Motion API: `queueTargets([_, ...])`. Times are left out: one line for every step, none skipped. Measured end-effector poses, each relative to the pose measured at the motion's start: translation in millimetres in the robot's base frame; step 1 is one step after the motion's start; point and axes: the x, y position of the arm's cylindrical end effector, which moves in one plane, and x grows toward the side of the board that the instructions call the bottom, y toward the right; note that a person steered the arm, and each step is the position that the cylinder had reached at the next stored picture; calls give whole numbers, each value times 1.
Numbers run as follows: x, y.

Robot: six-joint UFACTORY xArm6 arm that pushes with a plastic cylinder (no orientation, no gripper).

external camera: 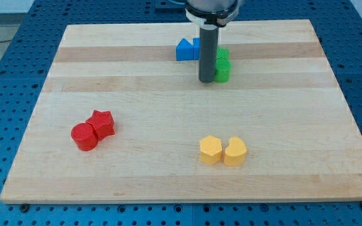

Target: Push red blocks towards center of the board

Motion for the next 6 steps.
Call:
queueTargets([0, 0])
queueTargets([0, -16])
queueTargets([39, -45])
queueTargets([102, -46])
queueTargets([173, -87])
queueTargets([222, -179])
